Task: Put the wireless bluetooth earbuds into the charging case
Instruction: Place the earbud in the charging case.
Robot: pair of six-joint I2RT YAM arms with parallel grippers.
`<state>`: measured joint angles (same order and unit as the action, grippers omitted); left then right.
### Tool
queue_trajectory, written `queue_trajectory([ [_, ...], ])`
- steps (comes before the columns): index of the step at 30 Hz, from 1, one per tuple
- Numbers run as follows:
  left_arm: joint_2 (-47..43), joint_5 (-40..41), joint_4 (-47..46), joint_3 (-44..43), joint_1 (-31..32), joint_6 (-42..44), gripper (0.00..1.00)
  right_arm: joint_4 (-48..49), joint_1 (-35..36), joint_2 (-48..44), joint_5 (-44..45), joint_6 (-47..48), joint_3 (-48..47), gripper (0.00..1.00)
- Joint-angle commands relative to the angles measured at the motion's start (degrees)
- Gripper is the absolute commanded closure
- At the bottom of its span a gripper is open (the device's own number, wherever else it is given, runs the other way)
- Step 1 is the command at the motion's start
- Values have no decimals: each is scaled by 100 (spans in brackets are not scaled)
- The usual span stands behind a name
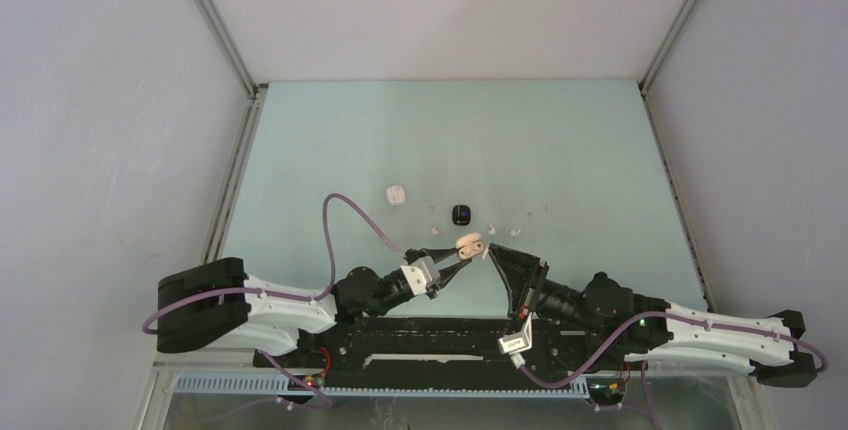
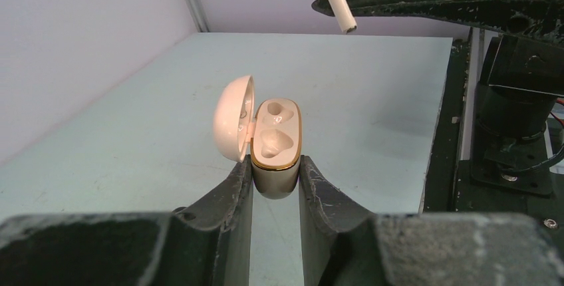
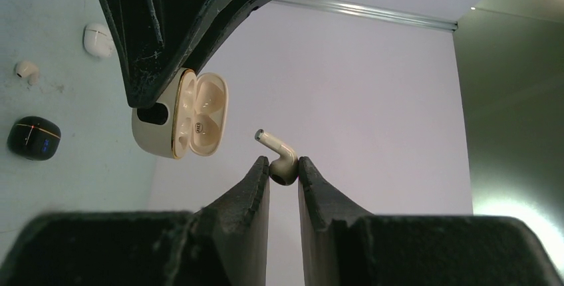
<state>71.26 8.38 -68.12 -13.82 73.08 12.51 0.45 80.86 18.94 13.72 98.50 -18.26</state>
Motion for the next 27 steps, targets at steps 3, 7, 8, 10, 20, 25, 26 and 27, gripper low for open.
queue_trajectory([
  [3, -4, -82, -345, 27, -29, 30, 100, -5, -19, -28, 11, -166, -2, 100],
  [7, -7, -85, -343, 36, -31, 39, 100, -4, -13, 137, 14, -955, -366, 100],
  [8, -7, -79, -343, 42, -31, 43, 100, -300, -2, 225, -10, -1516, -597, 100],
  [10, 0, -79, -346, 42, -31, 41, 100, -729, 0, 419, -118, -2266, -1129, 100],
  [20, 5, -67, -346, 51, -31, 58, 100, -1181, 55, 523, -276, -2869, -1461, 100],
  [25, 16, -69, -346, 33, -31, 54, 100, -1265, 56, 547, -154, -2736, -1461, 100],
  [26, 20, -70, -343, 36, -31, 60, 100, -1274, 53, 554, -130, -2701, -1461, 100],
  [27, 21, -73, -349, 35, -31, 54, 100, -1275, 48, 543, -104, -2677, -1461, 100],
])
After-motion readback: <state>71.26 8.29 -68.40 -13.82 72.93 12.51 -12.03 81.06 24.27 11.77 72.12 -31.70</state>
